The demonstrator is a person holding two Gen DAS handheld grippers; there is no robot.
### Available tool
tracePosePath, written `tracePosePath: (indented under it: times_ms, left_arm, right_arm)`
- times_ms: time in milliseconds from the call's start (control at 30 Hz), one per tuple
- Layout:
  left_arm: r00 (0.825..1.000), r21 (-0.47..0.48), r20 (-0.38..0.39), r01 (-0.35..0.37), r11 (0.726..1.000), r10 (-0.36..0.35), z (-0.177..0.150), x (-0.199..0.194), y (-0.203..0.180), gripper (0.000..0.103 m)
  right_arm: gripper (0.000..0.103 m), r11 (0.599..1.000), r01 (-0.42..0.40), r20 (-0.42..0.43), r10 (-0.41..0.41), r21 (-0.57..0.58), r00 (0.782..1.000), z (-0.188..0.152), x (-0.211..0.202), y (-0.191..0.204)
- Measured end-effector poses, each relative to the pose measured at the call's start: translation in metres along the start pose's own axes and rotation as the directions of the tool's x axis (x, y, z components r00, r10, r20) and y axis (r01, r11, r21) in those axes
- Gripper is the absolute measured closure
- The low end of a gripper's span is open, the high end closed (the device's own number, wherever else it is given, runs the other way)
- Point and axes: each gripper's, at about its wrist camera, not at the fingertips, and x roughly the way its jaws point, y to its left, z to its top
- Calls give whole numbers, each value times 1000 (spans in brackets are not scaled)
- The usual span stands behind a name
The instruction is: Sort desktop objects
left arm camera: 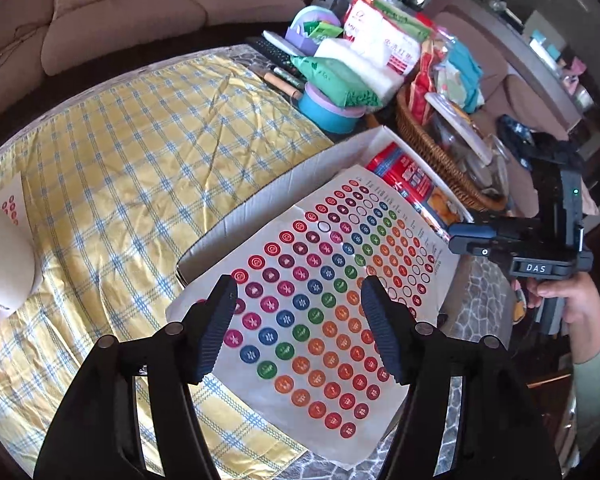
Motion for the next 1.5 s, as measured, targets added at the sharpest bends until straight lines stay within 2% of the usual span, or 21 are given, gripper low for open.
tracePosePath:
  times_ms: [67,133,233,300,367,400,467,600,667,733,767,867,967,1000,1100,1200,1267,1300,1367,1400,1500]
  left_arm:
    - [1000,-1,-8,-5,1000,5,-7,3,-2,42]
    - [999,-13,25,-22,1000,22,-14,-5,0,42]
    - [995,-61,88,-40,997,45,-26,-29,10,42]
    - [993,-80,100,-52,995,59,-36,-40,17,42]
    - [996,-101,65,-53,993,60,-45,-40,22,47]
    - [996,-103,52,-60,993,66,-48,-39,22,56]
    - [998,-99,41,-50,994,55,-54,-35,20,62]
    - [999,-108,-7,-34,994,33,-54,-16,11,65]
    - [998,-109,-16,-58,992,57,-54,-8,10,64]
    - [1000,-149,-14,-23,989,21,-54,-5,14,67]
    - [999,-152,-14,-35,988,33,-54,-5,13,67]
    - [997,-111,-17,-77,991,76,-53,-9,2,66]
    - [994,-70,-20,-107,992,106,-49,-10,-9,66]
    - [995,-71,-24,-102,992,101,-47,-8,-10,66]
    - [993,-75,-45,-112,991,109,-39,3,-11,66]
    - [992,-99,-43,-125,987,121,-31,7,-7,64]
    - [991,-108,-46,-131,986,127,-25,10,-6,64]
    - [992,-114,-51,-120,986,114,-24,12,-7,64]
    - [997,-150,-59,-51,987,43,-23,15,-11,64]
    - [997,-148,-62,-48,988,39,-23,17,-16,64]
    - [993,-106,-83,-97,990,88,-24,21,-30,64]
  right_arm:
    - [65,1000,27,4,-27,6,1000,-4,-3,2]
    - [65,999,50,26,-50,11,998,-7,-11,4]
    - [65,999,37,72,-37,1,997,-9,-24,12]
    - [65,999,50,83,-48,-21,995,-9,-28,21]
    - [65,998,46,93,-41,-47,995,-9,-28,32]
    - [65,998,32,98,-27,-54,995,-10,-27,36]
    - [65,997,5,99,2,-71,995,-12,-24,49]
    - [65,992,-58,88,68,-116,994,-18,-19,79]
    - [65,987,-82,80,93,-139,992,-21,-15,94]
    - [65,983,-105,65,116,-152,991,-25,-10,105]
    - [65,983,-107,54,116,-151,992,-27,-6,109]
    - [65,986,-123,36,128,-117,991,-32,3,109]
    - [64,988,-114,96,124,-102,988,-31,2,107]
    - [63,989,-109,119,120,-98,986,-28,1,107]
    - [51,991,-90,146,104,-100,984,-19,1,109]
    - [51,990,-21,139,41,-137,989,-13,12,113]
    - [51,993,0,135,17,-122,991,-9,21,106]
    - [51,993,14,128,1,-118,992,-7,26,102]
    - [51,994,35,113,-24,-101,993,-5,37,90]
    - [52,996,37,109,-28,-85,994,-4,41,84]
    - [52,999,-38,117,41,-26,992,-5,42,69]
